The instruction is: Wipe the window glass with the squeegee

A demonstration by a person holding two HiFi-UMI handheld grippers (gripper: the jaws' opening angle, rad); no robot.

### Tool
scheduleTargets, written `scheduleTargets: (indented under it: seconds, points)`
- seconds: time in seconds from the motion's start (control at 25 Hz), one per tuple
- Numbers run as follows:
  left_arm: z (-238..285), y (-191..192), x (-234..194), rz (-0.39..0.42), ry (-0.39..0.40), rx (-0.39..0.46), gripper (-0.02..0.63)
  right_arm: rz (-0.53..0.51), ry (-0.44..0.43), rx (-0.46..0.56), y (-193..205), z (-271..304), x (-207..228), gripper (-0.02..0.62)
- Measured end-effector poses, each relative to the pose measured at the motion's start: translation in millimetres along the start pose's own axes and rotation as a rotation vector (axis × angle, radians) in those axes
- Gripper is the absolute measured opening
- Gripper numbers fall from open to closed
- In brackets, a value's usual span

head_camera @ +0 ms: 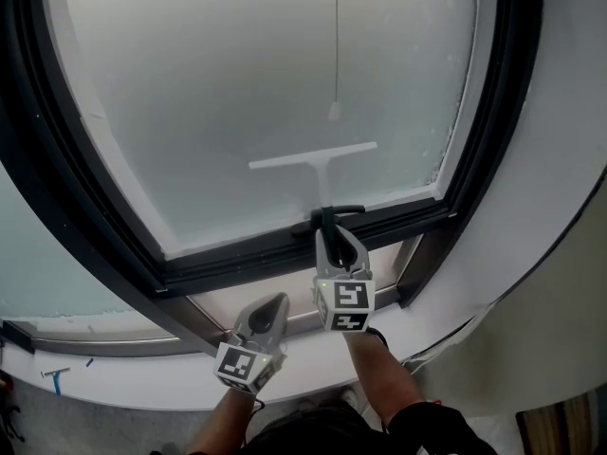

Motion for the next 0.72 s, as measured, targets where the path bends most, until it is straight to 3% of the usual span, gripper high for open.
scheduleTargets:
  seconds: [0.16,0.52,0.72]
  points:
    - [-2.9,8.1,0.5,0.014,0.001,-0.027,-0.002,0.013,-0.015,-0.035,12.5,-5.7,0.3,0.095]
    - [-1.1,7.8,13.1,-0.025,-0.072,-0.020,-0.003,0.015,-0.048,-0.100,34.5,-18.5,4.6,0.095]
    - [-3.0,8.2,21.1,-0.028,-0.128,-0.037,-0.002,0.072,-0.060,-0.128,37.1,-29.4,0.1,0.095]
Point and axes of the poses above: the fingertips, and each gripper's own axes: z forward along the fingers, x to its right, y out of its underside, the point moved 7 cm from there along -z, backward along the fingers, and after that the axes turned 11 degrees about x, right-handed, at the moved point
